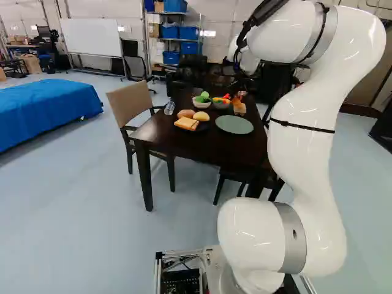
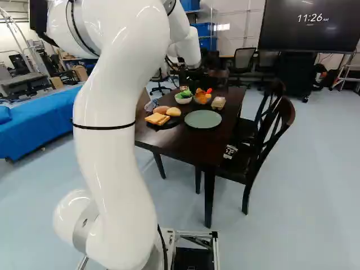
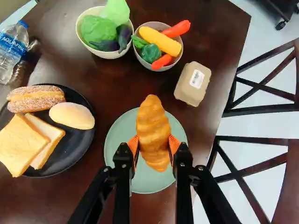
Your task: Move the croissant to the empty plate
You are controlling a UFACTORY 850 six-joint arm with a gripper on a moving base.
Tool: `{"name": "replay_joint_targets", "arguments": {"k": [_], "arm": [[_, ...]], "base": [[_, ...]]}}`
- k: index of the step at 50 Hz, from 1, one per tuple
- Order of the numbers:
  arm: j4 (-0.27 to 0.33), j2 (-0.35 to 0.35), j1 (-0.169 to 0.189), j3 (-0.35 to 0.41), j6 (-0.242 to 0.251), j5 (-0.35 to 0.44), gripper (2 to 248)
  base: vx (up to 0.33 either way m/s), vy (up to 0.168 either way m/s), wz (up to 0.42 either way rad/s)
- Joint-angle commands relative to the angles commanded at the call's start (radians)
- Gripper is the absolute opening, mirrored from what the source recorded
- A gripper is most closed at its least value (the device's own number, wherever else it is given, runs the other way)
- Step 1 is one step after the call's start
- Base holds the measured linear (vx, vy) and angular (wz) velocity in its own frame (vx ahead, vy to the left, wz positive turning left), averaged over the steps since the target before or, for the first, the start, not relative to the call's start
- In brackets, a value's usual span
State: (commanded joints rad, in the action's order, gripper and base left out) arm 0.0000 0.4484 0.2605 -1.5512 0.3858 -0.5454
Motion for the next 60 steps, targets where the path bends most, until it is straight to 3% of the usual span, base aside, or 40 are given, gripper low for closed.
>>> {"name": "replay_joint_targets", "arguments": {"k": [60], "arm": [[0.0,0.116,0.005,0.004,0.0,0.0,98]], "base": [[0.0,0.0,0.0]]}}
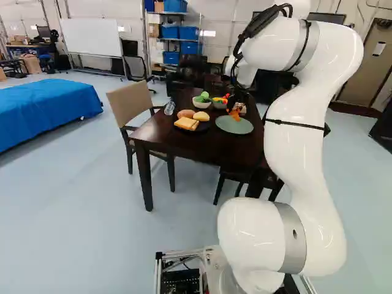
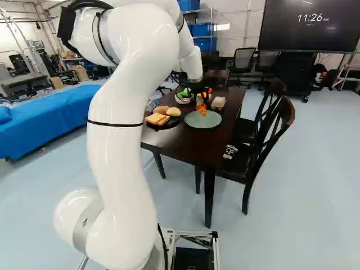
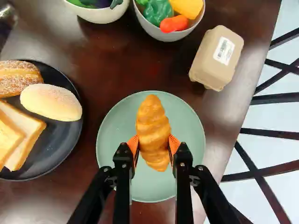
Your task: Move the croissant to the empty plate
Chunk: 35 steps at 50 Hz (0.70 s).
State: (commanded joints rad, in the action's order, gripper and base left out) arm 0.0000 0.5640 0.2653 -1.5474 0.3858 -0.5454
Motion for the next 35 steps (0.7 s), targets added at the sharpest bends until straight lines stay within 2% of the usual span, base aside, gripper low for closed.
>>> {"name": "replay_joint_targets", "arguments": {"k": [12,35], "arm": [[0.0,0.025,0.002,-0.001,0.0,0.0,98],[0.0,0.025,0.002,-0.001,0.0,0.0,98]], "base": [[0.0,0.0,0.0],[0.0,0.0,0.0]]}}
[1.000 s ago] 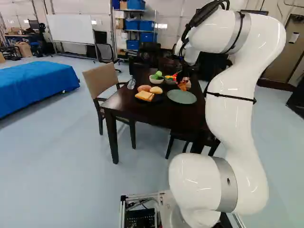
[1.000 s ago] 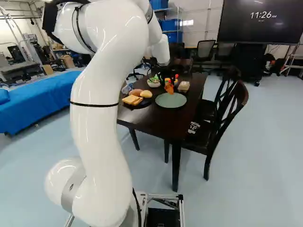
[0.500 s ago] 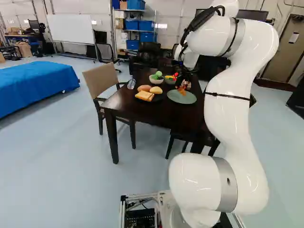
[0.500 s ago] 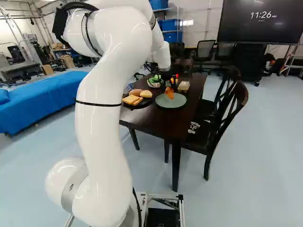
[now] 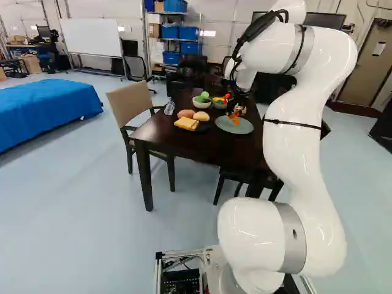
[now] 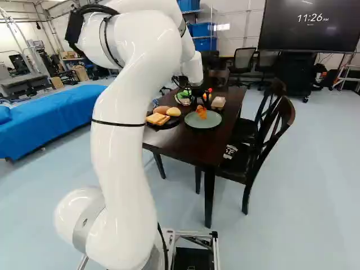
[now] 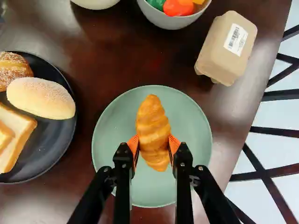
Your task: Move the croissant to the empty plate
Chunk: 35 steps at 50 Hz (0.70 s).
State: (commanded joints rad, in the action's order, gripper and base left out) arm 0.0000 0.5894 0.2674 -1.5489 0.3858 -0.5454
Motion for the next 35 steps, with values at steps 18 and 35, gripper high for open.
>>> {"name": "replay_joint_targets", "arguments": {"k": [18,35], "arm": [[0.0,0.0,0.0,0.0,0.0,0.0,182],[0.0,0.0,0.0,0.0,0.0,0.0,247]], "base": [[0.0,0.0,0.0],[0.0,0.0,0.0]]}}
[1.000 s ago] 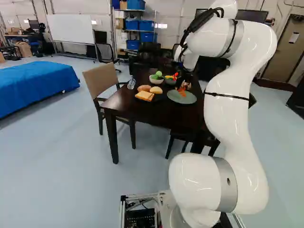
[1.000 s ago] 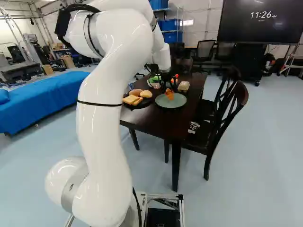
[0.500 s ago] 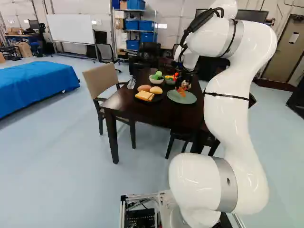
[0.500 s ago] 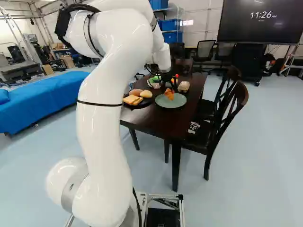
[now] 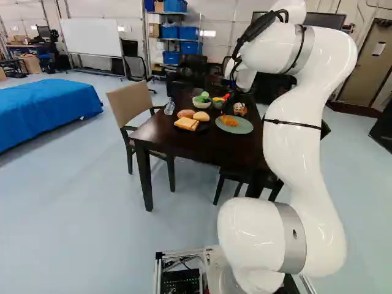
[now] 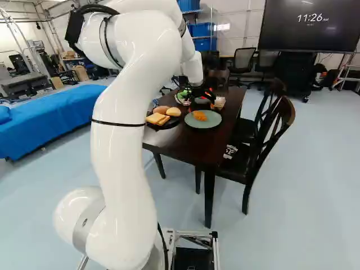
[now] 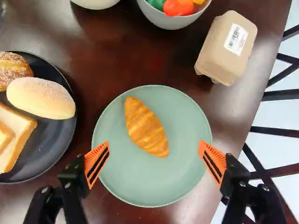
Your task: Move the croissant to the empty plate
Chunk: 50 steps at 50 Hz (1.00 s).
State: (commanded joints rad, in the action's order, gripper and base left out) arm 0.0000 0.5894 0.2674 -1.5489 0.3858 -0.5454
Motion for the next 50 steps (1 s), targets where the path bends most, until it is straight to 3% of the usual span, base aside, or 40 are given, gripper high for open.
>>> {"name": "replay_joint_targets", "arguments": {"k": [26,50], "arm": [[0.0,-0.012,0.0,0.004,0.0,0.0,247],[0.0,-0.153,0.016,0.128,0.0,0.0,247]], "base": [[0.0,0.0,0.0],[0.0,0.0,0.0]]}}
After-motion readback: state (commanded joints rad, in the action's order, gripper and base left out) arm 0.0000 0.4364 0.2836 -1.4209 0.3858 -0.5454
